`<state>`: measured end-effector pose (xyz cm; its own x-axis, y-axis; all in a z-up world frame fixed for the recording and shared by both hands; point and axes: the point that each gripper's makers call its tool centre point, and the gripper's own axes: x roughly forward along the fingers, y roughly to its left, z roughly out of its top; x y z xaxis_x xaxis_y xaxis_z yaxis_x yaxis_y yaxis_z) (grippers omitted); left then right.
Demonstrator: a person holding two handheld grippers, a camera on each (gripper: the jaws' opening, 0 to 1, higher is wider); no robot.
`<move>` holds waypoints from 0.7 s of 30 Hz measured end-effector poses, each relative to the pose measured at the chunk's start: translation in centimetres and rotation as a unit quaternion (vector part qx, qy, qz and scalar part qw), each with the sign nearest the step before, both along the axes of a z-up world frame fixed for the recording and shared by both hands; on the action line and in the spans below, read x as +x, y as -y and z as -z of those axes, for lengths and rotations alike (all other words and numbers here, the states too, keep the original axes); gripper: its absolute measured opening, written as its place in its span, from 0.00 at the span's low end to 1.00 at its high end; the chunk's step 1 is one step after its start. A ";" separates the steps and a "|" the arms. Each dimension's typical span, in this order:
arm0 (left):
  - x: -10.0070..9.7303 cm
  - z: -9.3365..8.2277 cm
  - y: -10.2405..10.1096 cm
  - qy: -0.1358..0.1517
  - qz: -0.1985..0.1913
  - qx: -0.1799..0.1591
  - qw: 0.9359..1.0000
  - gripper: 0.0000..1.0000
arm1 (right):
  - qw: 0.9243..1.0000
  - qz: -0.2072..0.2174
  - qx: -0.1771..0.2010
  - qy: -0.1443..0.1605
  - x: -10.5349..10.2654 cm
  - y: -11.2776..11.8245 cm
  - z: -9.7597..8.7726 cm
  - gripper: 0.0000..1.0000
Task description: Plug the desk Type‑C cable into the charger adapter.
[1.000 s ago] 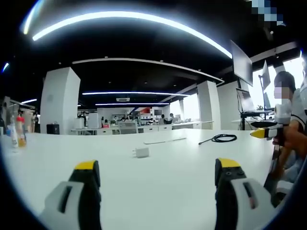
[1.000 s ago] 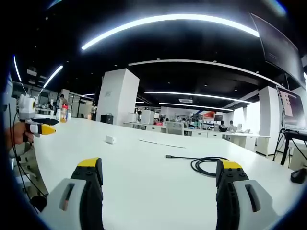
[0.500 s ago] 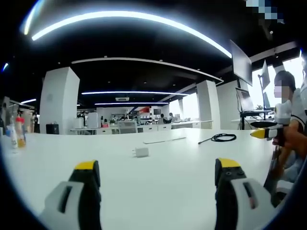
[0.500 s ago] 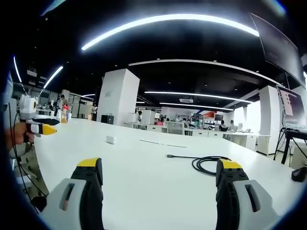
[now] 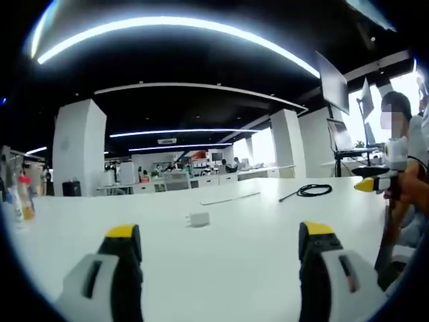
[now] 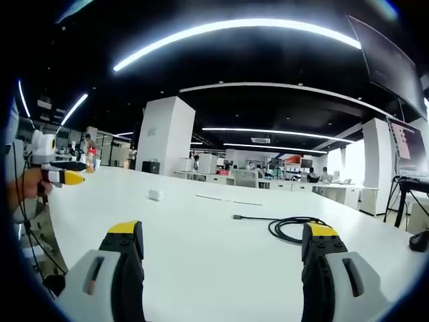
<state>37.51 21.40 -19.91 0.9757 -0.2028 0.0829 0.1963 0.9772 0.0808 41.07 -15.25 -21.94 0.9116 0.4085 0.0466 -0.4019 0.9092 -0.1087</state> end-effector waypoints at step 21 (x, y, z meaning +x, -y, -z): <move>5.3 -0.8 1.1 -0.050 0.078 0.090 0.992 0.98 | 1.000 -0.006 0.000 -0.002 0.3 -0.6 0.0 1.00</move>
<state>42.78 20.32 -19.13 0.9326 -0.3551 -0.0650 0.3604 0.9055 0.2242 41.35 -14.67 -21.99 0.9070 0.4191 0.0420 -0.4130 0.9044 -0.1074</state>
